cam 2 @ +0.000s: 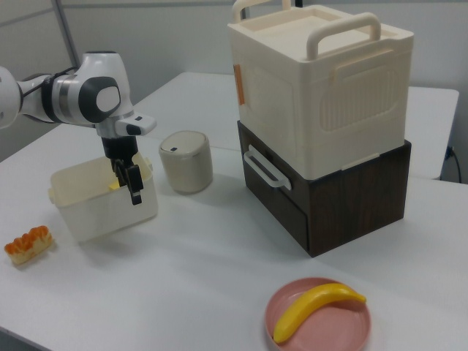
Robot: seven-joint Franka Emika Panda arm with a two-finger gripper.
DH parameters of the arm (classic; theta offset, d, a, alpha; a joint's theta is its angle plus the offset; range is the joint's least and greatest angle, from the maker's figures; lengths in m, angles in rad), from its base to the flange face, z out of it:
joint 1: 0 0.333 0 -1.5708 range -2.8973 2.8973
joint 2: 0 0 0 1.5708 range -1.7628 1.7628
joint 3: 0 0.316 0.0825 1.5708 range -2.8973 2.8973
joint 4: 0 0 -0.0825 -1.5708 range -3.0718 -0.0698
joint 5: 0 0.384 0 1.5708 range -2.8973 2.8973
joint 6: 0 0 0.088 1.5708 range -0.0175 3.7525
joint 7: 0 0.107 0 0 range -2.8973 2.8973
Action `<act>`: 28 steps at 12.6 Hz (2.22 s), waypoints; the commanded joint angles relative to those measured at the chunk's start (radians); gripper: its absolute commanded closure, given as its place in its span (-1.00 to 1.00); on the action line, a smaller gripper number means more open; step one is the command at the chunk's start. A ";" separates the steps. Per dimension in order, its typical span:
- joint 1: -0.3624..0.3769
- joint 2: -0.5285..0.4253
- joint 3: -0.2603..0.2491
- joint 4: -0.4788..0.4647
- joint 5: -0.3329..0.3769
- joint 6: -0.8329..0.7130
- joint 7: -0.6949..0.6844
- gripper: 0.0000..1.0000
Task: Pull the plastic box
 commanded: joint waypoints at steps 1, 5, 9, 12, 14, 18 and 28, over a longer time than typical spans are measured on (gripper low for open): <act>0.044 -0.029 -0.007 -0.016 0.000 -0.015 -0.010 -1.00; 0.047 -0.026 -0.003 -0.015 0.000 -0.012 -0.011 -1.00; 0.041 -0.032 -0.001 -0.006 0.000 -0.018 -0.020 -1.00; 0.029 -0.045 0.000 0.062 0.007 -0.017 -0.026 -1.00; 0.009 -0.059 0.004 0.060 0.007 -0.024 -0.115 -1.00; -0.103 -0.131 0.013 0.047 0.010 -0.073 -0.467 -1.00; -0.190 -0.145 0.027 0.048 0.030 -0.030 -0.510 -1.00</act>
